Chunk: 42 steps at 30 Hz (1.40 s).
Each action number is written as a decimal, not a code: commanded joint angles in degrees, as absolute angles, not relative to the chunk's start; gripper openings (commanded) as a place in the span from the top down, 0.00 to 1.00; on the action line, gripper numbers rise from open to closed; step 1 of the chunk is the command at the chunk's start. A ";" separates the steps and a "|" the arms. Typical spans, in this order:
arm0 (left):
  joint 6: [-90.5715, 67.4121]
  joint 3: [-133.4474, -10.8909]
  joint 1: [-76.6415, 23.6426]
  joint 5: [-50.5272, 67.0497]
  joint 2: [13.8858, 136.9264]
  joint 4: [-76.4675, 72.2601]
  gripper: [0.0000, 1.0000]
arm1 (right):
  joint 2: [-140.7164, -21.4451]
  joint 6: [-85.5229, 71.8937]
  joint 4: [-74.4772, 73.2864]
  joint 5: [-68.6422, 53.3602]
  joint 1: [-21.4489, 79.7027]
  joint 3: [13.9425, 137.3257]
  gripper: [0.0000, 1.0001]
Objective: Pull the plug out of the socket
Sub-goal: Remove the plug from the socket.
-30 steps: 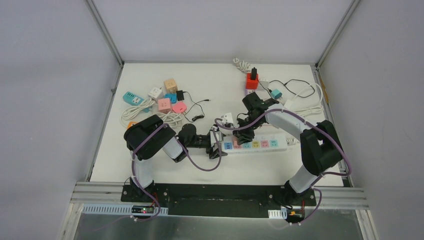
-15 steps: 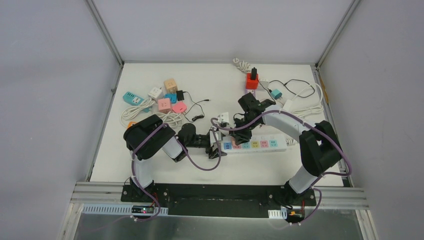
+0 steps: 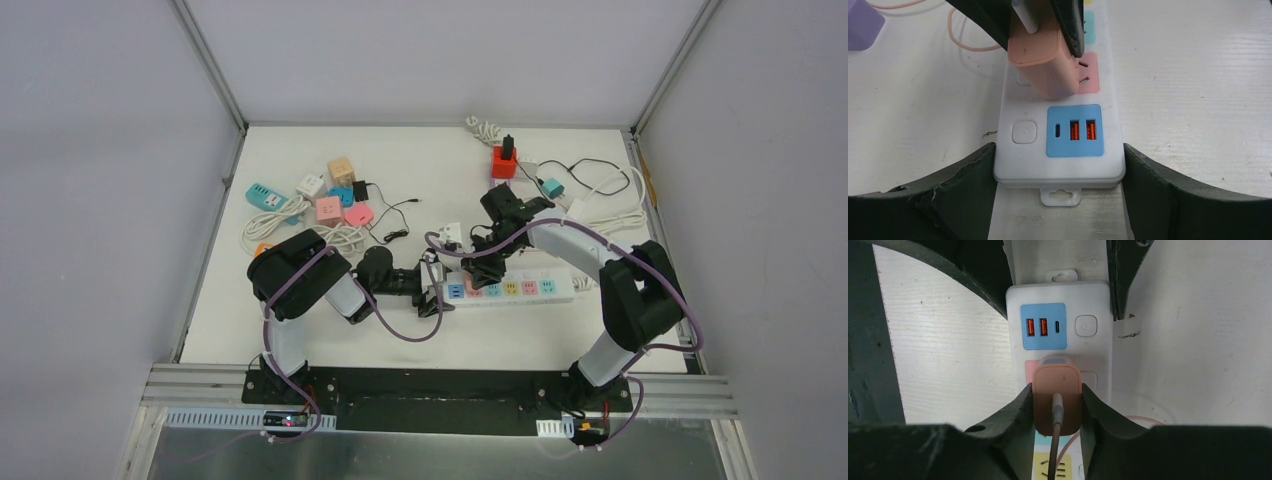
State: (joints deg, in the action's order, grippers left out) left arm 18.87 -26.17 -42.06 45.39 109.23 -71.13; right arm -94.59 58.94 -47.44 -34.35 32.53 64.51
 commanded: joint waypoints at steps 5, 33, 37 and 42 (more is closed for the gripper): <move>20.57 -26.98 -42.45 46.41 108.45 -69.71 1.00 | -93.34 53.40 -43.34 -36.95 35.68 67.36 1.00; 20.81 -27.07 -42.45 46.83 108.39 -69.23 1.00 | -91.99 61.40 -50.27 -38.65 32.79 67.46 1.00; 20.91 -27.15 -42.45 46.98 108.44 -69.03 1.00 | -91.77 65.24 -54.19 -39.38 29.94 68.03 1.00; 21.04 -27.58 -42.45 47.11 108.46 -68.26 1.00 | -91.16 65.16 -55.16 -41.38 28.92 68.70 1.00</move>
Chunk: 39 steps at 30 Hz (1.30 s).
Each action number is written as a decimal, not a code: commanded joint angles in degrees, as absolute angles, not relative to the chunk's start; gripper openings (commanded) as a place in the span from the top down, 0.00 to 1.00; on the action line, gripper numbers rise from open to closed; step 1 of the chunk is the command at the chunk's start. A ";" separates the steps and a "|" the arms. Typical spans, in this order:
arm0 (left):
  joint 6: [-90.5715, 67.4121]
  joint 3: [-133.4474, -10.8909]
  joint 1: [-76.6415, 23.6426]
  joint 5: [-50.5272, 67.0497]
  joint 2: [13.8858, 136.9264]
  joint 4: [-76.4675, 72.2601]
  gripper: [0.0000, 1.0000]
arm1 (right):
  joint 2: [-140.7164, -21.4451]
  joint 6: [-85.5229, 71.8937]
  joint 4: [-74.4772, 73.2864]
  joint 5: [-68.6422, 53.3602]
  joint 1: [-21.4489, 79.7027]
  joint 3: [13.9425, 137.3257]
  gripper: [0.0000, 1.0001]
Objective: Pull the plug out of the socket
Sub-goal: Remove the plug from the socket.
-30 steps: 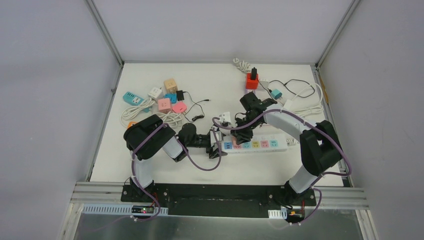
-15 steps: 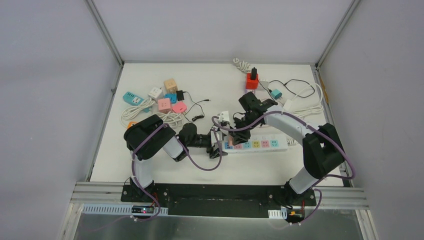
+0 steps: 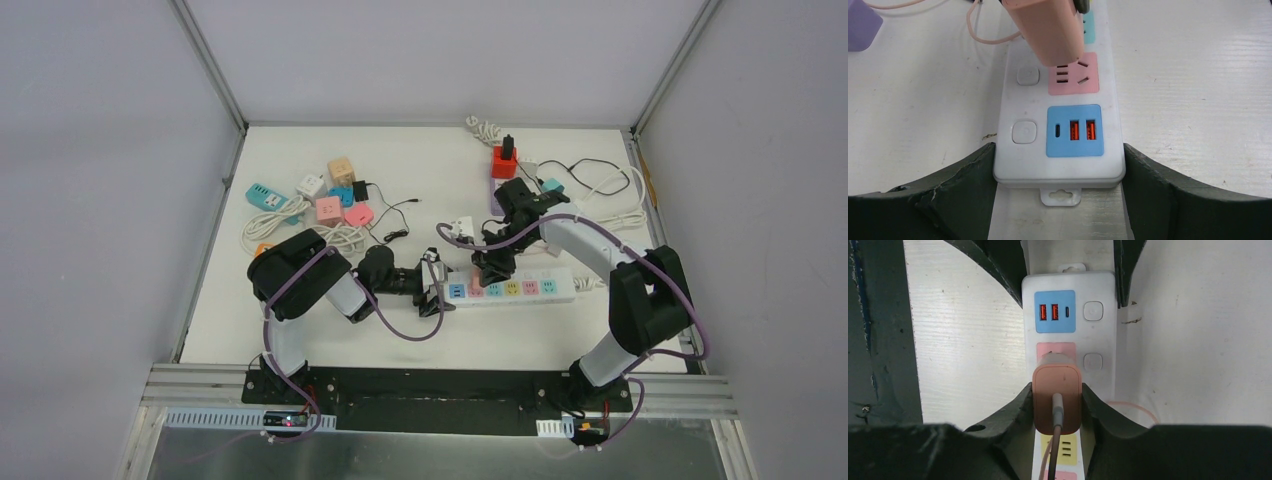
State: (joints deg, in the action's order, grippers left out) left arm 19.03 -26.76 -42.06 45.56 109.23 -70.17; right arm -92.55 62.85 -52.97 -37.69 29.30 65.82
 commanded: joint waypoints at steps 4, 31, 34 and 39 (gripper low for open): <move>20.88 -27.86 -42.45 46.73 108.36 -67.66 1.00 | -92.83 62.44 -56.98 -45.52 28.92 71.78 1.00; -2.67 -21.65 -42.44 30.76 84.95 -65.19 0.01 | -97.03 43.63 -57.38 -56.75 22.77 78.75 1.00; -8.34 -25.21 -42.45 28.38 77.95 -49.10 0.01 | -97.12 42.13 -58.83 -58.75 22.21 79.77 1.00; -14.30 -27.43 -42.45 26.98 71.73 -41.08 0.01 | -97.76 42.43 -61.67 -62.63 22.06 80.82 1.00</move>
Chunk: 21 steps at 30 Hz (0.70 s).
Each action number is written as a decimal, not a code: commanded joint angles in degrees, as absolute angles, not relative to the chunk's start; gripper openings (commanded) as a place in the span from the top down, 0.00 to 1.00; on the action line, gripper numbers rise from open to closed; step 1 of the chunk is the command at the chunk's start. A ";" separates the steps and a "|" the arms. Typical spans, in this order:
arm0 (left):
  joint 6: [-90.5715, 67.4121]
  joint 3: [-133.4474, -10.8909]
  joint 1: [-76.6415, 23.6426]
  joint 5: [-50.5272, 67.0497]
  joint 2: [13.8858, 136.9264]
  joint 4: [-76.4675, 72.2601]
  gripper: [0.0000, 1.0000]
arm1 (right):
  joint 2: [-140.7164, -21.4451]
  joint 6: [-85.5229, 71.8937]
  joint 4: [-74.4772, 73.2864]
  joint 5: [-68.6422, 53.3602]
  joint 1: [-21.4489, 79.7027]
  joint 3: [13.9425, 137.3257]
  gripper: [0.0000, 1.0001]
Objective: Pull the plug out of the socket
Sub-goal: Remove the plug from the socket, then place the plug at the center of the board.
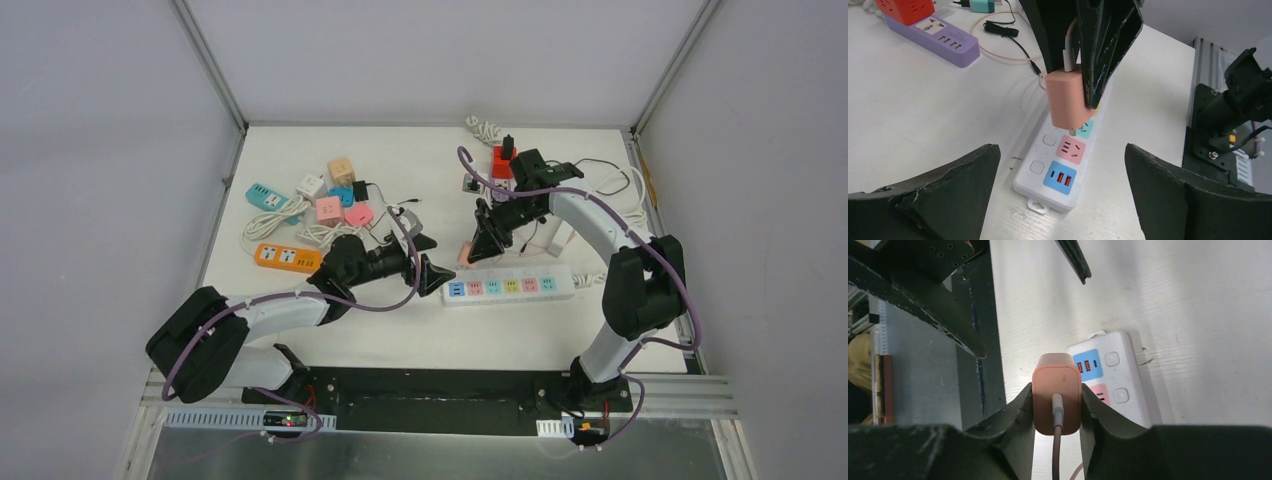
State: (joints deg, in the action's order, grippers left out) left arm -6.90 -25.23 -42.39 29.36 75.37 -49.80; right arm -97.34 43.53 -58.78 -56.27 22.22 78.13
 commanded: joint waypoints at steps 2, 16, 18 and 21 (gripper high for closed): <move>-16.06 -27.82 -42.45 27.74 71.32 -41.54 0.01 | -98.26 42.49 -62.68 -64.15 22.06 81.10 1.00; -28.18 -32.67 -42.45 26.41 77.31 -44.17 0.11 | -103.37 38.08 -66.16 -70.60 22.06 83.71 1.00; -28.46 -33.11 -42.45 26.94 77.87 -44.08 0.13 | -104.22 38.09 -67.12 -71.15 22.06 84.28 1.00; -29.40 -32.61 -42.43 27.50 78.22 -46.00 0.13 | -105.03 36.77 -67.01 -71.41 22.06 84.72 1.00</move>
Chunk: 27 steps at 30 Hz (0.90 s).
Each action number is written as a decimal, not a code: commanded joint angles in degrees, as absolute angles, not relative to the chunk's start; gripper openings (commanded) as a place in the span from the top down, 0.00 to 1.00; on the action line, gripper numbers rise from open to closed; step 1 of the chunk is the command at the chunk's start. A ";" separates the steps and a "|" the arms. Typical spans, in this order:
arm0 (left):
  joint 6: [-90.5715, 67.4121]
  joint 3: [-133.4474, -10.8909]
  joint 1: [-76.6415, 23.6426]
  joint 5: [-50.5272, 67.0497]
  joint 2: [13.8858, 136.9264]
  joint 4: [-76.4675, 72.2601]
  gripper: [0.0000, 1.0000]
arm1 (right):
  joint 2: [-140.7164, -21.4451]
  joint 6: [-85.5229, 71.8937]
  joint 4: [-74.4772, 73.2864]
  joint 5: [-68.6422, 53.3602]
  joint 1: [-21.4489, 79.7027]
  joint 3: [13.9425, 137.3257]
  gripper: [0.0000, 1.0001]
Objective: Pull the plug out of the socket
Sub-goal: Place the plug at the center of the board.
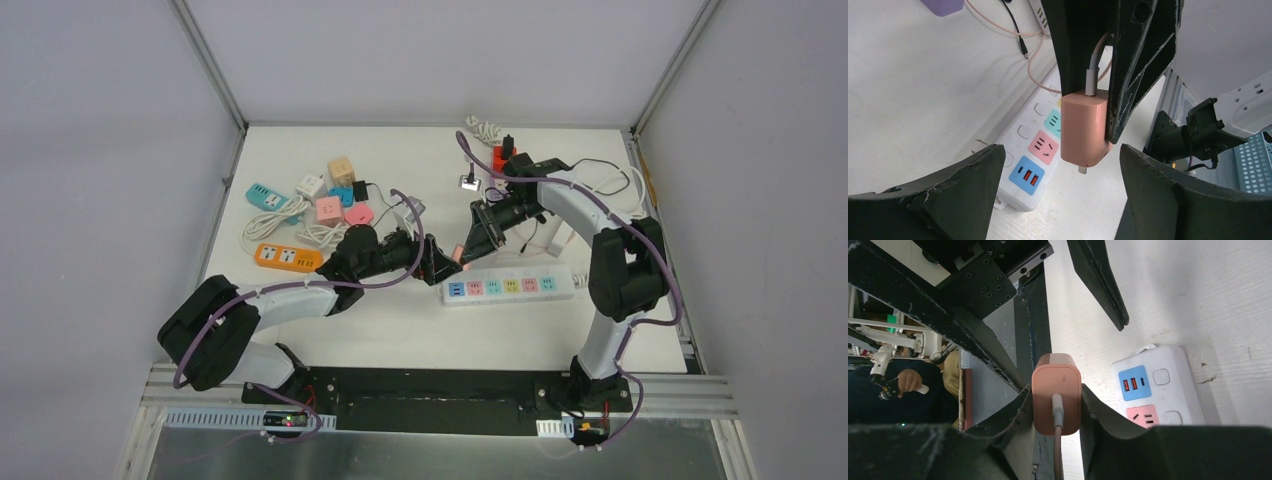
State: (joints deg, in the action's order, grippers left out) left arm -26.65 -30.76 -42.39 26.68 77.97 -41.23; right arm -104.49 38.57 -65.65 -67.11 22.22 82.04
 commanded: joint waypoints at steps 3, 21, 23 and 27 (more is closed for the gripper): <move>-29.81 -31.87 -42.53 26.53 78.09 -47.95 0.13 | -105.46 31.71 -64.17 -71.25 22.06 84.33 1.00; -12.02 -39.42 -52.02 3.75 76.65 -27.97 0.21 | -105.24 5.10 -45.23 -65.00 22.15 79.23 1.00; -10.87 -40.88 -52.36 1.57 77.62 -25.95 0.25 | -105.47 4.72 -45.09 -64.74 22.15 79.20 1.00; -8.94 -43.13 -53.03 0.26 79.20 -23.04 0.35 | -106.05 4.39 -45.17 -64.51 22.15 79.36 1.00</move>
